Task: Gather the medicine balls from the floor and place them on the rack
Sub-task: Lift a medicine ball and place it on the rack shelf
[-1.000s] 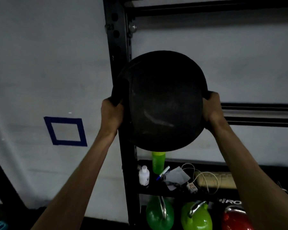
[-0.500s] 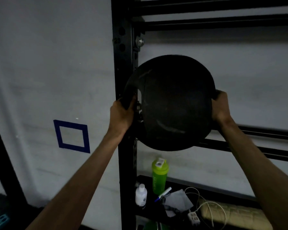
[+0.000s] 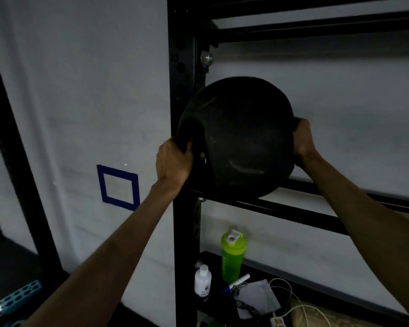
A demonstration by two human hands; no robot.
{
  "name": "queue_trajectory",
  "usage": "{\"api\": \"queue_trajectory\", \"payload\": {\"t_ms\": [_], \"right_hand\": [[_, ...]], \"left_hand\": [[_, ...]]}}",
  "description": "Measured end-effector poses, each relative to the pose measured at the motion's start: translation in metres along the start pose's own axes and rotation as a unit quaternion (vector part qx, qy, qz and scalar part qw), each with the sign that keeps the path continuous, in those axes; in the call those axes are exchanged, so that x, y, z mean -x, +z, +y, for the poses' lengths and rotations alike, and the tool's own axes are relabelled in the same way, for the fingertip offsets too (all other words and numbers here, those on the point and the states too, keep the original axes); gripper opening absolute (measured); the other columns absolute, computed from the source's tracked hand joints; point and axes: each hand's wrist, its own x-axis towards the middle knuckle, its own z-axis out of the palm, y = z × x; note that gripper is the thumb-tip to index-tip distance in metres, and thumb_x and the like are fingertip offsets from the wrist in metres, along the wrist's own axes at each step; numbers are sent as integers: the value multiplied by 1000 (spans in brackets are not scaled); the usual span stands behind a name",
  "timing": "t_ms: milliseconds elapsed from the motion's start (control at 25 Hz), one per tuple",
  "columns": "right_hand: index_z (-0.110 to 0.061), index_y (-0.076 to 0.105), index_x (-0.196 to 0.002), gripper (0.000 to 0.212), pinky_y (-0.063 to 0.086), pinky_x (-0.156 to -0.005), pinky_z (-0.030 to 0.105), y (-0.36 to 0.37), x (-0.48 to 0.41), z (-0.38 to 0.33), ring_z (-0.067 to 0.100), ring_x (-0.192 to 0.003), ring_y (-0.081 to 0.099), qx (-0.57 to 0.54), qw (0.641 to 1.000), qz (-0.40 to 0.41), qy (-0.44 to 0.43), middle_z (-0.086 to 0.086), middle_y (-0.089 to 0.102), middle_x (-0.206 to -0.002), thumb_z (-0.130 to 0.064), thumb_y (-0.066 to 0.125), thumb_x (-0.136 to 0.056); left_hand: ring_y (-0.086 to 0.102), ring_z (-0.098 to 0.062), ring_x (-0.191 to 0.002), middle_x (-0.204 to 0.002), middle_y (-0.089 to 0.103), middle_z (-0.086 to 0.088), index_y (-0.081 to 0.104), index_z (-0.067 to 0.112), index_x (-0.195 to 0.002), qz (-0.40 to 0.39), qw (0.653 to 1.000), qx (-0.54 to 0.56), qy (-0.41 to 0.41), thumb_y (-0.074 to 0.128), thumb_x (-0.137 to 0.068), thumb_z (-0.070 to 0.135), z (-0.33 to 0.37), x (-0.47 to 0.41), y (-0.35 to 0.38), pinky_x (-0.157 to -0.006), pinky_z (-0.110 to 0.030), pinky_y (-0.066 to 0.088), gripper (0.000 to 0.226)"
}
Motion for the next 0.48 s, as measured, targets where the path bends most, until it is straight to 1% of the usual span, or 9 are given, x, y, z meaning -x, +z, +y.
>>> {"api": "queue_trajectory", "payload": {"t_ms": [40,80,120,160,200,240,320,400,480], "right_hand": [[-27,32,-50,42,22,-52,22,-1,-4,4,-3,-45,26,-21,1000,-8,1,-8,33,-55,-11,51,-84],[-34,39,-49,36,25,-54,24,-4,-7,9,-1,-51,30,-34,999,-6,5,-10,37,-56,-18,49,-79],[-38,45,-55,31,31,-58,27,-7,-9,16,3,-58,36,-33,999,1,22,-11,43,-61,-20,48,-80],[-36,48,-64,28,36,-63,30,-10,-11,24,6,-63,41,-24,999,0,45,-11,48,-67,-17,46,-85],[-30,46,-65,31,37,-64,30,-12,-14,33,6,-62,41,-37,997,2,63,-12,49,-67,-11,43,-91],[-26,42,-59,39,34,-59,27,-13,-14,40,4,-56,37,-53,996,9,71,-14,46,-60,-5,41,-92],[-28,36,-45,57,26,-46,19,-13,-16,50,2,-44,28,-68,995,24,73,-14,37,-46,0,36,-94],[-28,35,-38,70,26,-40,16,-13,-15,51,2,-38,27,-99,991,29,87,-12,35,-41,3,28,-100],[-26,34,-41,64,27,-40,16,-15,-17,60,3,-40,29,-42,993,56,97,-12,36,-43,1,31,-99]], "left_hand": [[44,-6,-45,-58,48,5,43,19,-64,6,1000,-8,7,57,-100,24,0,1,2,-44,-15,33,39],[45,-6,-47,-61,50,4,46,16,-67,8,1000,-14,13,57,-100,23,1,1,5,-46,-15,34,35],[47,-6,-49,-64,51,4,48,15,-72,7,1000,-20,16,57,-99,22,2,-1,6,-48,-15,35,30],[47,-5,-51,-66,52,4,50,14,-76,3,999,-30,16,57,-99,23,6,-2,7,-49,-15,35,26],[47,-5,-51,-66,51,4,50,14,-77,-3,999,-43,17,57,-99,23,10,-4,8,-48,-15,34,25],[47,-5,-51,-65,50,5,48,14,-74,-8,998,-54,19,57,-99,22,13,-5,8,-47,-15,32,28],[46,-6,-49,-61,48,6,43,17,-66,-18,998,-61,22,57,-99,21,20,-9,7,-43,-16,31,36],[44,-6,-47,-58,47,5,40,19,-61,-36,996,-74,19,57,-99,22,27,-13,7,-39,-14,29,42],[45,-8,-47,-57,48,3,41,17,-58,-67,994,-87,6,57,-99,24,34,-20,8,-41,-19,32,45]]}}
